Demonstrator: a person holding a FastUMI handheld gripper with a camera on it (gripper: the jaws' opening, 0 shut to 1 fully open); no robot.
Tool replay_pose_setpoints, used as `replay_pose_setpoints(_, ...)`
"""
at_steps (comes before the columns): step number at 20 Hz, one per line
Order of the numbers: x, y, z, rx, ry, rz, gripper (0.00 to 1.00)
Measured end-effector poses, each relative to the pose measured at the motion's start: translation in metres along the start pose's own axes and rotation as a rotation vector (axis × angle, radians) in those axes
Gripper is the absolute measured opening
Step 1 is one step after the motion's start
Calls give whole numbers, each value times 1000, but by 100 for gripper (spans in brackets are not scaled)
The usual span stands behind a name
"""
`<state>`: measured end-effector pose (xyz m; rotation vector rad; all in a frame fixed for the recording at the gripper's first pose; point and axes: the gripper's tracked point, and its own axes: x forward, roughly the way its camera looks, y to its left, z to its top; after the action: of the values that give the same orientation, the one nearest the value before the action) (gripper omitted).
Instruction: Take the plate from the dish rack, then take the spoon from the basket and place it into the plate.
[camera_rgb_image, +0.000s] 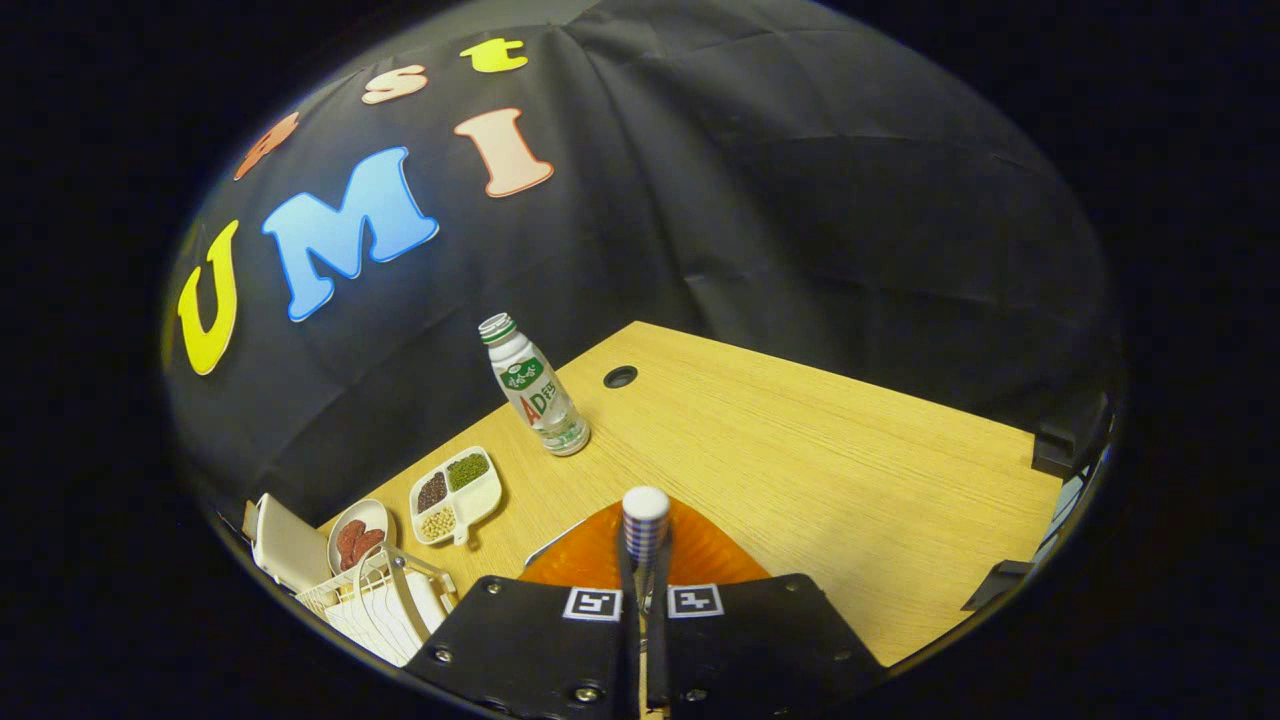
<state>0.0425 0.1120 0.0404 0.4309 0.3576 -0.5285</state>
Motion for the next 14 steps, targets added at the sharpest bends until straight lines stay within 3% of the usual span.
replay_pose_setpoints(5, -12, 14, 20, -67, -43, 4, 3)
replay_pose_setpoints(14, -82, 52, 78, -189, -206, 30, 3)
